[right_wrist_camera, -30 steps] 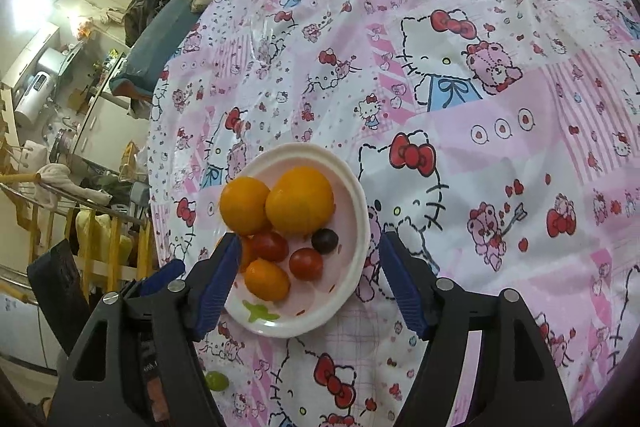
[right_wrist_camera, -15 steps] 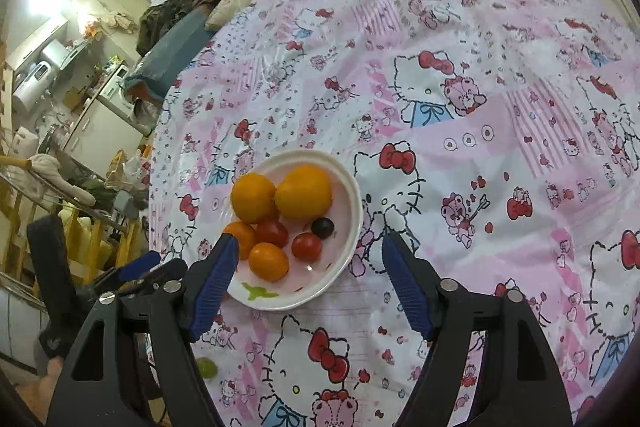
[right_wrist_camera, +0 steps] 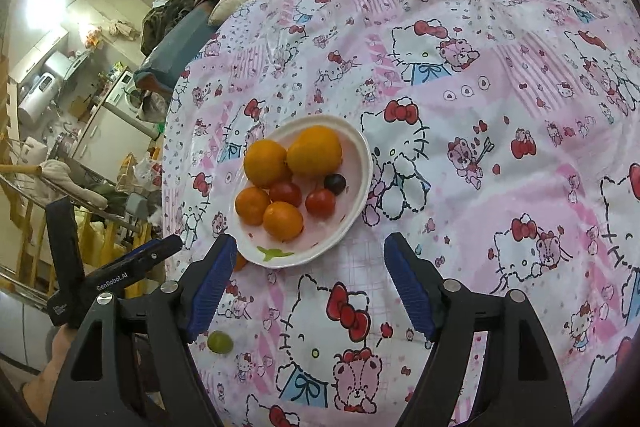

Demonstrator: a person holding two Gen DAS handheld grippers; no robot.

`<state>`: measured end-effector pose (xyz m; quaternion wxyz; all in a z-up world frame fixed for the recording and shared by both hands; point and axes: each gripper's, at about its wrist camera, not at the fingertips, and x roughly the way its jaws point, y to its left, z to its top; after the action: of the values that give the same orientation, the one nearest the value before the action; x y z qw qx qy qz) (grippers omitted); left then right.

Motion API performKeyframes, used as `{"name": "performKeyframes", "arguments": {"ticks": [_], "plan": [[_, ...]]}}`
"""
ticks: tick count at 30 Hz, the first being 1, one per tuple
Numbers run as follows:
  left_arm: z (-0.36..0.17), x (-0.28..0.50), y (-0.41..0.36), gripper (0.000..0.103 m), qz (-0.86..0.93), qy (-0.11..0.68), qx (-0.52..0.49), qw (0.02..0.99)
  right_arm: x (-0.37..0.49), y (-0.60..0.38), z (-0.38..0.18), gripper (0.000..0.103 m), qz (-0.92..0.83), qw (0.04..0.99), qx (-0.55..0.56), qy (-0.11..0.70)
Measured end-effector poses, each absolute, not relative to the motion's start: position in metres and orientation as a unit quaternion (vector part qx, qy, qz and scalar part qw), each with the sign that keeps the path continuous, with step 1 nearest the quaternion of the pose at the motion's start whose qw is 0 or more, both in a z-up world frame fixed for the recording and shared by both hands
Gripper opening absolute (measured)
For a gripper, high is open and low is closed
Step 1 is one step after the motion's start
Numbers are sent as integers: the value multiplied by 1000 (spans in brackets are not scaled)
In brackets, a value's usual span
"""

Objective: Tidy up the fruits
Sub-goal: 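Raise both grippers away from the plate, then close the left gripper around the last tangerine beside the plate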

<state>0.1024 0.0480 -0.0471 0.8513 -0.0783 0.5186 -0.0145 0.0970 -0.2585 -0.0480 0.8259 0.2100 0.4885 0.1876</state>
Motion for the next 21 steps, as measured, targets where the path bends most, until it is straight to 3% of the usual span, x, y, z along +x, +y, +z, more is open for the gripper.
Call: {"name": "performKeyframes", "arguments": {"ticks": [21], "plan": [[-97,114,42,79,-4,589,-32,808,109,-269,-55,79,199,792,290,499]]}}
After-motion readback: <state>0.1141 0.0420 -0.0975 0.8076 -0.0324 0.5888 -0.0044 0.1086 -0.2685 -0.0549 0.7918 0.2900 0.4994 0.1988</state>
